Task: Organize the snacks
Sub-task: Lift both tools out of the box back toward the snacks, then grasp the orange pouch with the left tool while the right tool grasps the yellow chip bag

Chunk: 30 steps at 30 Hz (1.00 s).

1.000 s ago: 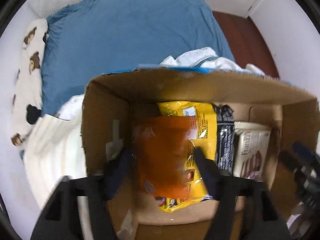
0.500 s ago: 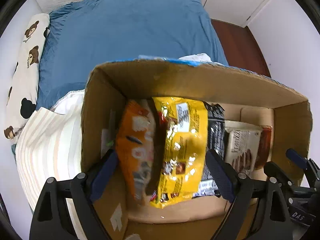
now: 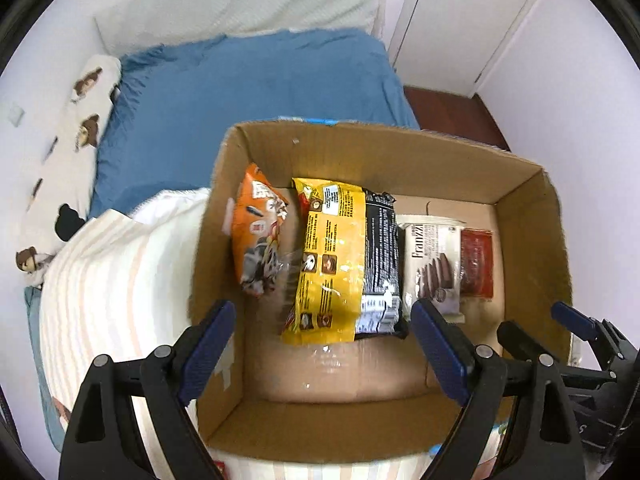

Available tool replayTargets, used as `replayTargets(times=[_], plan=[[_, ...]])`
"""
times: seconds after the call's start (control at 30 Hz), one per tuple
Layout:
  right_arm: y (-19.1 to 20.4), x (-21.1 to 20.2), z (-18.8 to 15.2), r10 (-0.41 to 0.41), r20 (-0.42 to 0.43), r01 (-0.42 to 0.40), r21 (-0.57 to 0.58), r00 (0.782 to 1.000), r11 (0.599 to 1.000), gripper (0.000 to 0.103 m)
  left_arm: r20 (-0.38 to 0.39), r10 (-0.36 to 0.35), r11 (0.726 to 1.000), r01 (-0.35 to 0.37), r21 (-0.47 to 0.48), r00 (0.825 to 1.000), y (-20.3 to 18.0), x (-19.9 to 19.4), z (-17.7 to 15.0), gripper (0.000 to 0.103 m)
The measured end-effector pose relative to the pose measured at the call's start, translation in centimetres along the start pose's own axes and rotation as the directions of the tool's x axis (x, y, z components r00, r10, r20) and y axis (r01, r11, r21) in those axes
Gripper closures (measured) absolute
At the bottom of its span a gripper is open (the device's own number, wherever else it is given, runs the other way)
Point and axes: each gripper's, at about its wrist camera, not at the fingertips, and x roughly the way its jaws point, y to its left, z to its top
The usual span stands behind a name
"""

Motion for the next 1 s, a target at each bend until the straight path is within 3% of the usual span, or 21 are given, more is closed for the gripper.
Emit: replayTargets(times=[0.3, 0.6, 0.83, 1.0], plan=[[0.9, -6.1, -4.7, 0.005, 0.122, -0.002, -0.022, 0.992, 1.000, 0.006, 0.120, 0.029, 0.999, -0.034, 0.033, 0.992, -0.7, -6.0, -5.4, 0.013], [1.4, -12.0, -10.0, 0.049, 0.185, -0.044, -0.029, 0.981, 0.999, 0.006, 0.176, 0.015, 1.000, -0.018, 0.014, 0.984, -0.4, -11.2, -10.4, 0.013], [0.2, -13.9, -16.8, 0.125, 0.133, -0.127, 0.004, 0.983, 0.992, 0.006, 0.175, 0.003, 1.000, 0.000, -0.020, 0.985, 0.8, -14.3, -16.5, 0.013], [-1.9, -11.1, -24.0, 0.230, -0.011, -0.226, 0.135, 0.973, 0.965, 0.006, 0.104, 0.062, 0.996, -0.054, -0.071, 0.993, 3.8, -14.0, -23.5, 0.013]])
